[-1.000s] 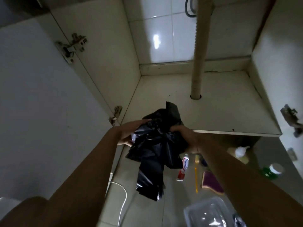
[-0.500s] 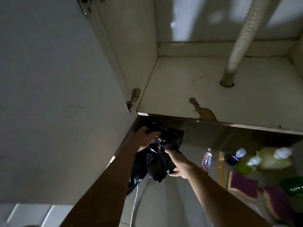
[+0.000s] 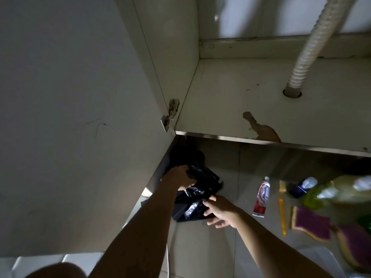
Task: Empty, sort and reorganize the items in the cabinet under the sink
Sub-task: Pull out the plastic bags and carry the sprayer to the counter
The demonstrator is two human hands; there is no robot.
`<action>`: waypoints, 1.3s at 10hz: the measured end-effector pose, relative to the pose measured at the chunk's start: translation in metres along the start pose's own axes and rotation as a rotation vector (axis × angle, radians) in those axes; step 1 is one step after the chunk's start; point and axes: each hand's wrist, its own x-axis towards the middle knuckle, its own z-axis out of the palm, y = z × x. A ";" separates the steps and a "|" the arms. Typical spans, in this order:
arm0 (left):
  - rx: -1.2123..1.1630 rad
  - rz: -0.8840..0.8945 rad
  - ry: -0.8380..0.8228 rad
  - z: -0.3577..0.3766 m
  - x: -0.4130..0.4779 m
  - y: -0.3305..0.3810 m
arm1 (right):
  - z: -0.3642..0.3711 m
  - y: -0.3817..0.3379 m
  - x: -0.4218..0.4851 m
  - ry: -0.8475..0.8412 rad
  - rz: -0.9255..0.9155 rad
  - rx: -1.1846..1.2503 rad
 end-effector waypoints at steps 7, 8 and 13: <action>0.505 0.386 0.006 0.032 -0.066 0.227 | -0.214 0.124 -0.177 0.580 -0.092 -0.350; 0.481 0.464 -0.109 0.061 -0.078 0.255 | -0.221 0.155 -0.190 0.683 -0.090 -0.295; 0.296 0.297 -0.610 0.235 -0.076 0.205 | -0.119 0.282 -0.147 0.414 0.376 0.417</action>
